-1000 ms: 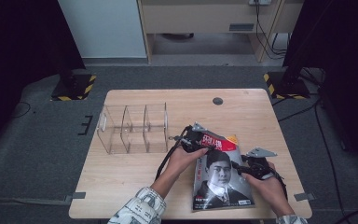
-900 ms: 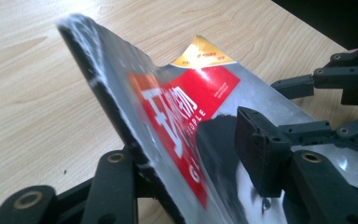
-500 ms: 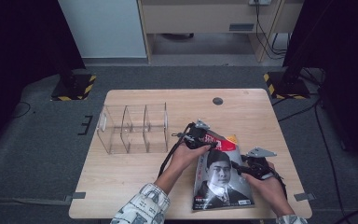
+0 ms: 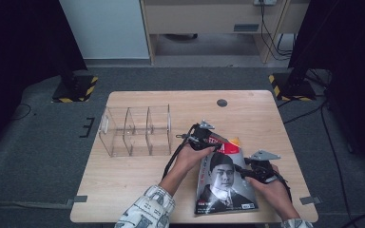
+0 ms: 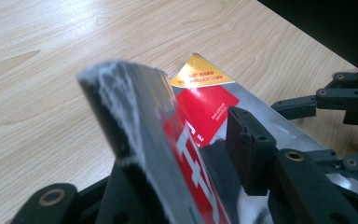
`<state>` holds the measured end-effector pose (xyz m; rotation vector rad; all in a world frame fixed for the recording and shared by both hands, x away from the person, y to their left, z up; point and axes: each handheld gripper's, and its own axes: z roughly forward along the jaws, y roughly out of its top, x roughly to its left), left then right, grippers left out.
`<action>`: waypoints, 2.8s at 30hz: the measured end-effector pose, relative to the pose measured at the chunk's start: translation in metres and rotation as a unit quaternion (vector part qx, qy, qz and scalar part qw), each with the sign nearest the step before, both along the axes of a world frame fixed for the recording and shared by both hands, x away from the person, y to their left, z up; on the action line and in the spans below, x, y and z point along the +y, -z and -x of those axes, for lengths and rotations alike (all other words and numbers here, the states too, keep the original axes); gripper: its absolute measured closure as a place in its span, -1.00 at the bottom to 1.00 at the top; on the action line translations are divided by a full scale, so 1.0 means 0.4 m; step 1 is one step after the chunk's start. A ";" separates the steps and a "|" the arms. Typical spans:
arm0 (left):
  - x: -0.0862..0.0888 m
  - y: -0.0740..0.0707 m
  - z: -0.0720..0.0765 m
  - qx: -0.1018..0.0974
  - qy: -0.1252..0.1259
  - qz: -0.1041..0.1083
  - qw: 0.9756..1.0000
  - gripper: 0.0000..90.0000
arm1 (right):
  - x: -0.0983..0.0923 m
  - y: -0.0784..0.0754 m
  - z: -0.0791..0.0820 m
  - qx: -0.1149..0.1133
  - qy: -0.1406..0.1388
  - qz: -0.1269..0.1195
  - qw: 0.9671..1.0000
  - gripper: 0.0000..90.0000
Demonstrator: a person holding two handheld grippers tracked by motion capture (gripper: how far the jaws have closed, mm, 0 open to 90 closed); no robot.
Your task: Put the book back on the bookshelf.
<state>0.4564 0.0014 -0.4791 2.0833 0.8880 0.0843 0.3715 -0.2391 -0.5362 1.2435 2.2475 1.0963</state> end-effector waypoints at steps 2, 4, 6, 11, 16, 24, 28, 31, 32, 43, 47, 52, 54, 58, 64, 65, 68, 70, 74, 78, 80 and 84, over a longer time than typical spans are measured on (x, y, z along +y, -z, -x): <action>-0.002 0.001 -0.001 0.000 -0.002 0.003 1.000 0.40 | 0.002 0.000 0.000 -0.002 0.000 0.000 1.000 0.00; -0.003 0.002 -0.001 0.001 0.000 0.002 1.000 0.43 | 0.002 0.000 0.001 -0.003 0.000 0.002 1.000 0.00; -0.003 0.002 -0.001 0.003 0.003 0.000 1.000 0.48 | 0.002 0.000 0.001 -0.003 0.000 0.002 1.000 0.00; -0.003 0.003 -0.003 0.015 0.009 -0.004 1.000 0.59 | 0.003 0.000 0.001 -0.003 0.000 0.002 1.000 0.00; 0.000 0.001 -0.004 0.022 0.010 -0.008 1.000 0.65 | 0.002 0.000 0.000 -0.002 0.000 0.001 1.000 -0.01; 0.006 -0.011 -0.004 0.024 -0.005 0.003 1.000 0.80 | -0.002 0.001 -0.002 0.007 0.010 -0.007 1.000 -0.24; 0.004 -0.021 0.000 0.023 -0.001 0.007 1.000 0.83 | -0.018 -0.008 -0.004 0.015 0.024 -0.024 0.999 -0.31; 0.003 -0.024 0.000 0.026 0.001 0.011 1.000 0.84 | -0.033 -0.016 -0.006 0.010 0.037 -0.037 0.999 -0.31; 0.002 -0.025 -0.001 0.027 0.003 0.011 1.000 0.85 | -0.048 -0.020 -0.007 0.007 0.051 -0.046 0.998 -0.31; -0.005 -0.082 0.008 0.017 0.009 0.015 1.000 0.91 | -0.115 -0.043 -0.005 -0.001 0.121 -0.066 0.991 -0.30; -0.002 -0.107 0.013 0.004 0.010 0.020 1.000 0.92 | -0.125 -0.040 -0.007 -0.001 0.136 -0.063 0.989 -0.30; 0.003 -0.136 0.016 -0.008 0.011 0.023 1.000 0.92 | -0.134 -0.037 -0.009 0.004 0.152 -0.055 0.987 -0.30; 0.005 -0.141 0.019 -0.011 0.008 0.024 1.000 0.92 | -0.137 -0.037 -0.009 0.003 0.159 -0.052 0.986 -0.31; 0.018 -0.164 0.033 -0.020 0.006 0.028 0.999 0.92 | -0.131 -0.033 -0.011 0.006 0.156 -0.039 0.987 -0.32; 0.031 -0.198 0.038 -0.032 0.008 0.037 0.999 0.92 | -0.124 -0.025 -0.010 0.009 0.147 -0.024 0.989 -0.33; 0.031 -0.198 0.038 -0.032 0.008 0.037 0.999 0.92 | -0.124 -0.025 -0.010 0.009 0.147 -0.024 0.989 -0.33; 0.034 -0.212 0.038 -0.037 0.008 0.040 0.998 0.92 | -0.129 -0.027 -0.008 -0.001 0.168 -0.003 0.986 -0.30; 0.039 -0.220 0.037 -0.039 0.007 0.047 0.998 0.92 | -0.133 -0.028 -0.009 -0.010 0.178 0.010 0.984 -0.31; 0.042 -0.222 0.034 -0.038 0.007 0.048 0.998 0.92 | -0.132 -0.022 -0.011 0.001 0.181 0.005 0.983 -0.33; 0.047 -0.230 0.034 -0.039 0.009 0.051 0.998 0.92 | -0.125 -0.017 -0.012 0.006 0.175 0.009 0.985 -0.35; 0.051 -0.236 0.035 -0.041 0.010 0.054 0.998 0.92 | -0.124 -0.017 -0.012 0.006 0.172 0.011 0.985 -0.35; 0.062 -0.252 0.040 -0.045 0.005 0.064 0.997 0.92 | -0.121 -0.014 -0.011 0.012 0.168 0.013 0.986 -0.36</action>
